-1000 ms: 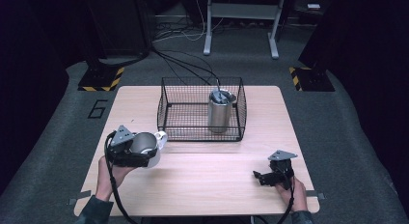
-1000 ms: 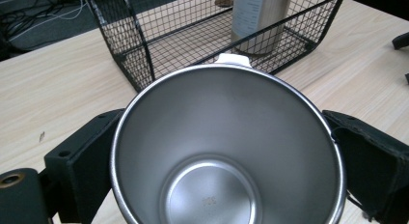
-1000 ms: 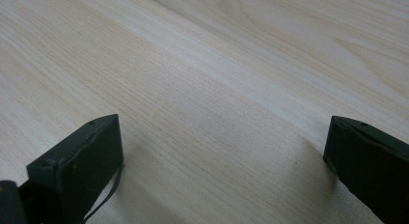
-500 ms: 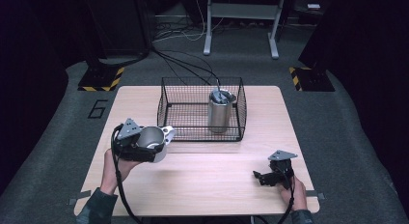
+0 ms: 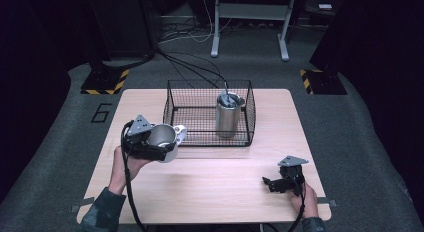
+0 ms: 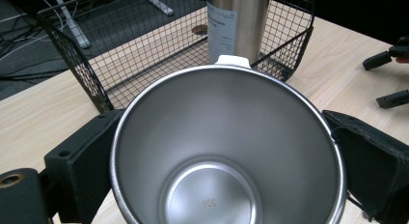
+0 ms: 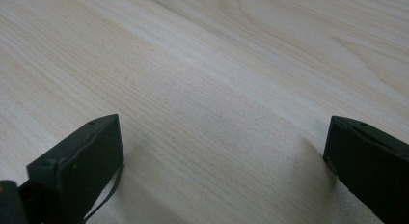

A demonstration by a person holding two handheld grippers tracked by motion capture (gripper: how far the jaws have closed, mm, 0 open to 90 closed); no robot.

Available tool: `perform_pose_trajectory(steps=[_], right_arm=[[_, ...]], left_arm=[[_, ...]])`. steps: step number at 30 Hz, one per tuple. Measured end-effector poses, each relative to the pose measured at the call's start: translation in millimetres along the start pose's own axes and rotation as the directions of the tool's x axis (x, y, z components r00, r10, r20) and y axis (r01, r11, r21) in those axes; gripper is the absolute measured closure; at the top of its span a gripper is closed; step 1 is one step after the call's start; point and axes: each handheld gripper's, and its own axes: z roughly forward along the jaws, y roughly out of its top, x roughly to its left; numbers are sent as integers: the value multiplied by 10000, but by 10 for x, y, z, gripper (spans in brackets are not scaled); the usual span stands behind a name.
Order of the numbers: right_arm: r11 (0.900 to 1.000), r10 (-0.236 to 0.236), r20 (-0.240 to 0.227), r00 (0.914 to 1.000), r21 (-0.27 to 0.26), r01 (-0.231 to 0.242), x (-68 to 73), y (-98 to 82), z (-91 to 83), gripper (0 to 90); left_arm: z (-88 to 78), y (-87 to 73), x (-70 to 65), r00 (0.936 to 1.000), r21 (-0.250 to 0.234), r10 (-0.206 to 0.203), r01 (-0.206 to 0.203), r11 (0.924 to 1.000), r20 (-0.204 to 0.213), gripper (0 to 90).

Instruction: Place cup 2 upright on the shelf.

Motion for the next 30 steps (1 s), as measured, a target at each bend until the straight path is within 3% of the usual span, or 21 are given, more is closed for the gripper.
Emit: perform_pose_trajectory(steps=[30], right_arm=[[10000,29,41,10000,-28,-29,4,-1,0,0]], left_arm=[[216,447,77,9998,-331,-31,24,9994,-220,57]])
